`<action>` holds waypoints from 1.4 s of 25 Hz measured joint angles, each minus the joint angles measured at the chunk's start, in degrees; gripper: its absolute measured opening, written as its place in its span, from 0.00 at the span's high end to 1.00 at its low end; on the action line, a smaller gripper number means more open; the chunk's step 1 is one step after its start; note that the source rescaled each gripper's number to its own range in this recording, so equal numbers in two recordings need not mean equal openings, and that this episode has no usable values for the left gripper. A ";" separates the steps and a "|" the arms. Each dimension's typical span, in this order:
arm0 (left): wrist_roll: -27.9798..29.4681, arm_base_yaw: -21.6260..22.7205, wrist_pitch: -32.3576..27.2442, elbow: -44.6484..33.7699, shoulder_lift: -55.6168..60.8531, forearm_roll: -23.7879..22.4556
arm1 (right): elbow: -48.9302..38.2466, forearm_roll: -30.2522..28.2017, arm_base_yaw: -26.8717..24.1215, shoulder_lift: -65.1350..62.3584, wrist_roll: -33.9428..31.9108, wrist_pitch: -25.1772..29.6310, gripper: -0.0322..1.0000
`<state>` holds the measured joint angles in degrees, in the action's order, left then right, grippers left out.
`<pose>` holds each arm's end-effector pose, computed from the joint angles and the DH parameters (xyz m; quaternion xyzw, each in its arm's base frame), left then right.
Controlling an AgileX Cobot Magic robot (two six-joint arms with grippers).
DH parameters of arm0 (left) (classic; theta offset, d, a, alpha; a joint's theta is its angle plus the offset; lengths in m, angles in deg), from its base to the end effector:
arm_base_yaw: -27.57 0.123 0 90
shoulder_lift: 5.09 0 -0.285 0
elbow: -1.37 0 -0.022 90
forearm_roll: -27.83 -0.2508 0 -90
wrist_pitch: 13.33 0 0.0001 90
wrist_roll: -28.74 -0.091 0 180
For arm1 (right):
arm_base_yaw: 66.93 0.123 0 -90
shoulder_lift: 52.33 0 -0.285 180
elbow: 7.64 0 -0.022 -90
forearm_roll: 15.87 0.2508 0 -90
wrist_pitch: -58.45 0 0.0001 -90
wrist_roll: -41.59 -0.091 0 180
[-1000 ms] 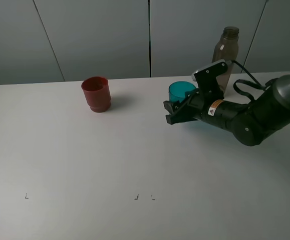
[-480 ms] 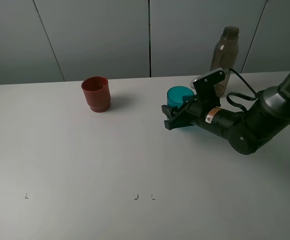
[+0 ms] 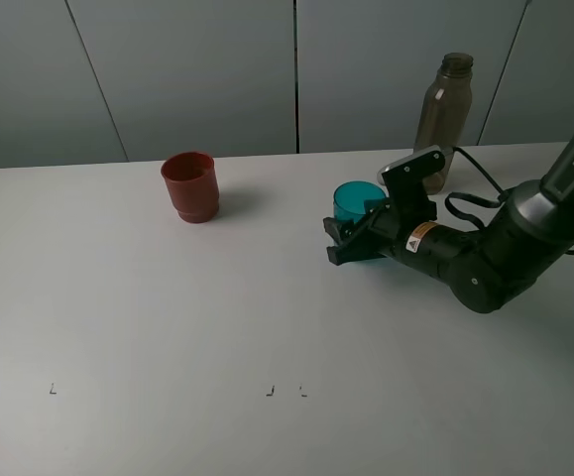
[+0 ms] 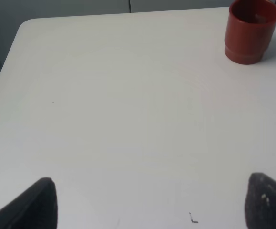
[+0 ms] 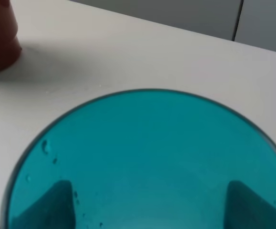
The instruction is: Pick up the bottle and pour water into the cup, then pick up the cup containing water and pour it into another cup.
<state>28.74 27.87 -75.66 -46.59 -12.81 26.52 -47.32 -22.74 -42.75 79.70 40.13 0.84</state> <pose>-0.0074 0.0018 0.2781 -0.0029 0.8572 0.0128 0.5149 0.2984 0.1441 0.0524 -0.2184 0.8105 0.1448 0.5238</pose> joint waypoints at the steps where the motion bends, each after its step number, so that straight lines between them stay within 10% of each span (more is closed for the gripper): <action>1: 0.00 0.00 0.00 0.00 0.00 0.00 | 0.00 0.00 0.00 0.00 0.00 0.00 0.88; 4: 0.00 0.00 0.00 0.00 0.00 0.00 | 0.00 0.00 0.00 0.14 0.09 -0.11 0.66; 9: 0.00 0.00 0.00 0.00 0.00 0.00 | 0.00 0.00 0.00 0.27 0.22 -0.11 0.59; 15: 0.00 0.00 0.00 0.00 0.00 0.00 | 0.00 0.00 0.00 -0.13 0.22 -0.22 0.02; 35: 0.00 0.00 0.00 0.00 0.00 0.00 | -11.18 -1.09 0.00 -19.25 0.91 13.45 0.00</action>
<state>28.74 27.87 -75.66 -46.59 -12.81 26.52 -58.50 -23.83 -42.75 60.45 41.04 14.29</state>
